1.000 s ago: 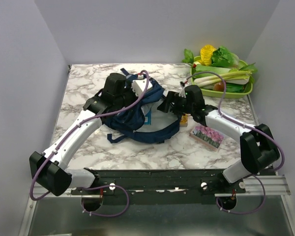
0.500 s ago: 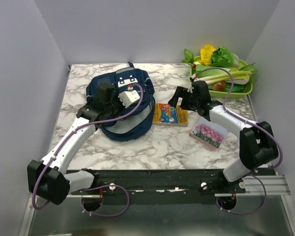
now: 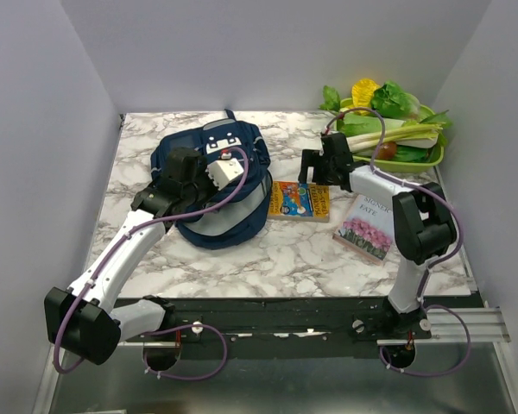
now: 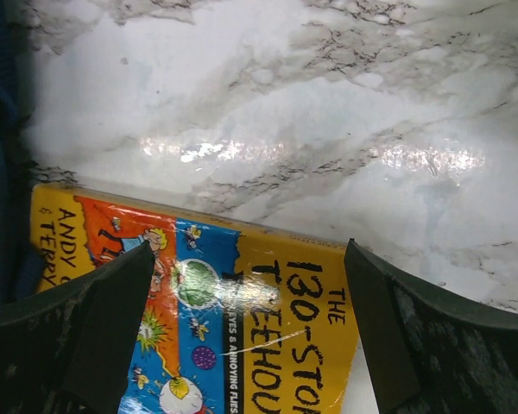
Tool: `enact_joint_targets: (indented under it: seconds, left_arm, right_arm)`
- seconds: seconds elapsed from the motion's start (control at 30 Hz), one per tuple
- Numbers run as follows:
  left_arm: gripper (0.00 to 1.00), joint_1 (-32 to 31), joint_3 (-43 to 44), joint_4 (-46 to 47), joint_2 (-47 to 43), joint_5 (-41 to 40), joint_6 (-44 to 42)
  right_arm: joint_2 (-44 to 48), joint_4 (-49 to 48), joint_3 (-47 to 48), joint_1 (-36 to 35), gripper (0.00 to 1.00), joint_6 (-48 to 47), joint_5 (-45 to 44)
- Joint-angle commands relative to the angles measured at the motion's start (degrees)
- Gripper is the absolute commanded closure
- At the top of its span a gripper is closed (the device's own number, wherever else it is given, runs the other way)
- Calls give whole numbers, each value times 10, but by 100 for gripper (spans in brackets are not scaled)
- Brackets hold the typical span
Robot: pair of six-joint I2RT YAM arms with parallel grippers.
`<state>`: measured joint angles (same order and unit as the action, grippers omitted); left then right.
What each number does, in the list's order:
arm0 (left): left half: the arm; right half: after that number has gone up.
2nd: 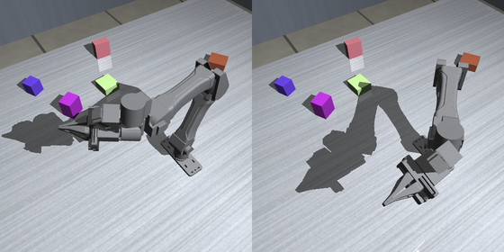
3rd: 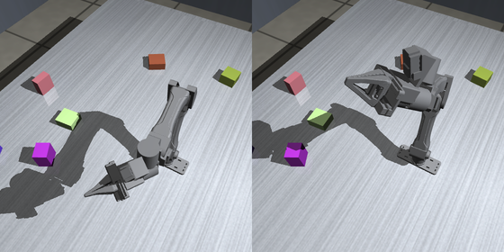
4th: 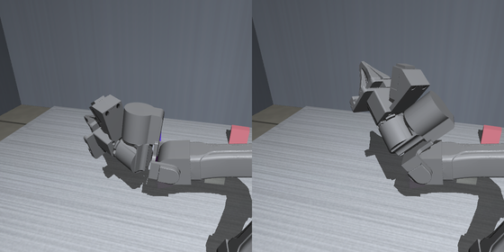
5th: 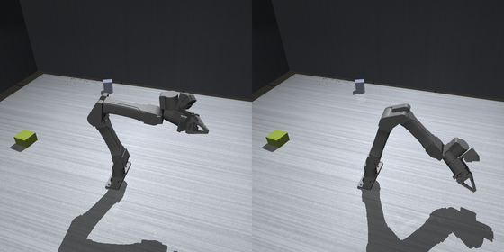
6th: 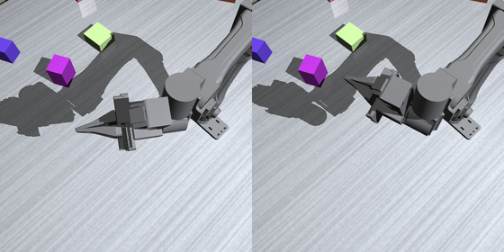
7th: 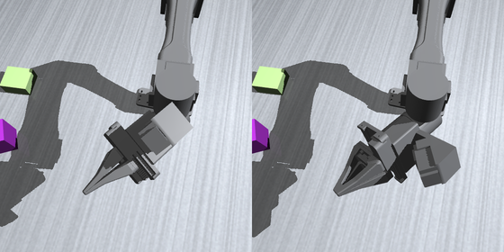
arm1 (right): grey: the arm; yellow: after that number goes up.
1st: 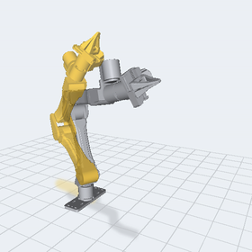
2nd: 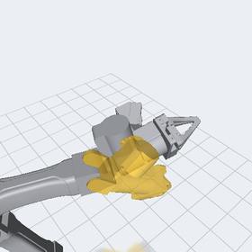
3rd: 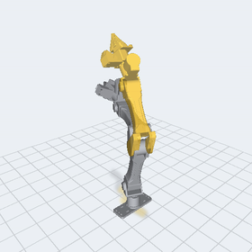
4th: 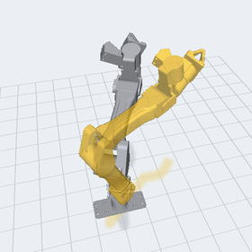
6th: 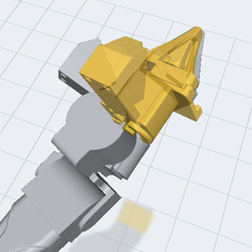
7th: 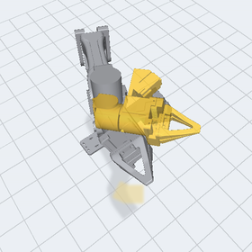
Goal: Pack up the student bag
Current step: Pick up the book from the center of the board.
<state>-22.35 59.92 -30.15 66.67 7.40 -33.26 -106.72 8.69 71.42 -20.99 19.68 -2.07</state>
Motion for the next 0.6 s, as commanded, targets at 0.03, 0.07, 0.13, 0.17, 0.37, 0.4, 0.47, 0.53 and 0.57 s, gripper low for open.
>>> enact_joint_targets:
  seconds: [0.03,0.07,0.13,0.17,0.37,0.4,0.47,0.53,0.57]
  left_arm:
    - [100,2,16,-3,-18,-4,30]
    - [100,3,17,-3,-18,-4,35]
    - [100,2,24,-3,-17,1,36]
    - [100,2,25,-2,-17,2,37]
    - [100,2,30,3,-14,13,46]
    - [100,1,32,3,-14,13,48]
    - [100,1,34,2,-15,12,49]
    - [100,1,34,3,-17,10,47]
    - [100,1,34,6,-18,9,44]
  right_arm:
    - [-39,36,30,3,0,-41,1]
    - [-44,51,35,3,0,-40,17]
    - [-40,70,28,2,0,-27,64]
    - [-32,69,14,1,0,-19,73]
    - [33,23,-66,-10,0,6,78]
    - [44,37,-68,-12,0,9,48]
    - [63,68,-70,-12,0,32,4]
    - [95,96,-75,-12,0,54,-23]
    - [105,106,-78,-12,0,61,-28]
